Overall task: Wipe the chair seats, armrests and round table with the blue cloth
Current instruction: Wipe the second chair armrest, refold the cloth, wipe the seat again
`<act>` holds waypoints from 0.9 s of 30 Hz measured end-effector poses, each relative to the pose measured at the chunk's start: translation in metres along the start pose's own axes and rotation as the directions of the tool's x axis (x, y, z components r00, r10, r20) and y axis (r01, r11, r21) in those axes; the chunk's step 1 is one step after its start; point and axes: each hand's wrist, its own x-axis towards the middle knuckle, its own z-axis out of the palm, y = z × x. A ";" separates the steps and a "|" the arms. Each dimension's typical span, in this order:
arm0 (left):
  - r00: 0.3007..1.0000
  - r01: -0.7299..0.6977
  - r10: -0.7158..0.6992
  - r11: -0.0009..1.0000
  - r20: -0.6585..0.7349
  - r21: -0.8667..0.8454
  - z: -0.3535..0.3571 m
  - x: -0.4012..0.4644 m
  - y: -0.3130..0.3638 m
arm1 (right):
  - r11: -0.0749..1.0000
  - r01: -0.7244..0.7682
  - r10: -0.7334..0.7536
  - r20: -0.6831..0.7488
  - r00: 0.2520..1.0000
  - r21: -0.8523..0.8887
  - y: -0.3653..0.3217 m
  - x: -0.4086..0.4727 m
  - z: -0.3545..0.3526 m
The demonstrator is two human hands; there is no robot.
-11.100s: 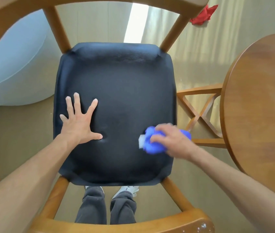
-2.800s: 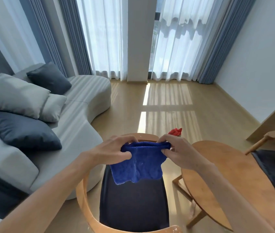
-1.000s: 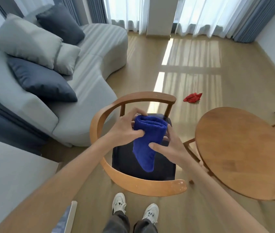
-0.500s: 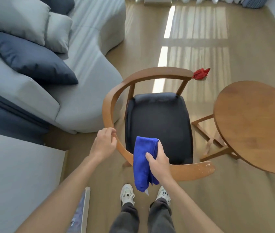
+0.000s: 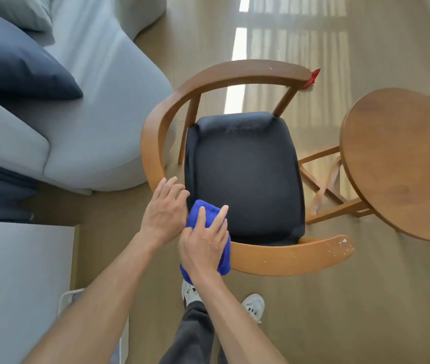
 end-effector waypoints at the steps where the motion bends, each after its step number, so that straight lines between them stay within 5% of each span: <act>1: 1.000 0.002 -0.002 1.000 -0.007 0.000 0.006 -0.001 -0.006 | 1.000 -0.009 0.009 -0.044 0.999 -0.004 -0.001 -0.004 0.007; 6: 0.995 -0.043 0.052 0.995 -0.088 0.092 0.033 0.003 -0.020 | 0.980 0.166 -0.185 -0.199 0.962 -0.109 0.025 0.000 0.024; 10: 0.996 0.073 -0.080 0.984 0.040 0.161 0.042 0.001 0.010 | 0.928 0.356 -0.371 -0.212 0.904 -0.105 0.066 0.000 0.022; 15: 0.985 0.133 -0.151 0.974 0.088 0.181 0.059 -0.012 0.036 | 0.830 0.528 -0.556 -0.196 0.808 -0.179 0.197 -0.003 -0.031; 18: 0.979 0.158 -0.182 0.964 0.096 0.213 0.063 -0.010 0.036 | 0.896 0.419 -0.443 -0.214 0.871 -0.150 0.282 0.023 -0.090; 21: 0.978 0.153 -0.179 0.964 0.103 0.216 0.065 -0.010 0.036 | 0.988 0.150 -0.152 -0.277 0.949 -0.030 0.330 0.056 -0.133; 23: 0.979 0.145 -0.171 0.964 0.107 0.222 0.066 -0.010 0.037 | 0.998 0.008 0.012 -0.322 0.947 0.061 0.338 0.066 -0.138; 27: 0.973 0.160 -0.194 0.958 0.127 0.239 0.064 -0.009 0.045 | 0.988 -0.053 0.115 -0.471 0.875 0.143 0.317 0.050 -0.118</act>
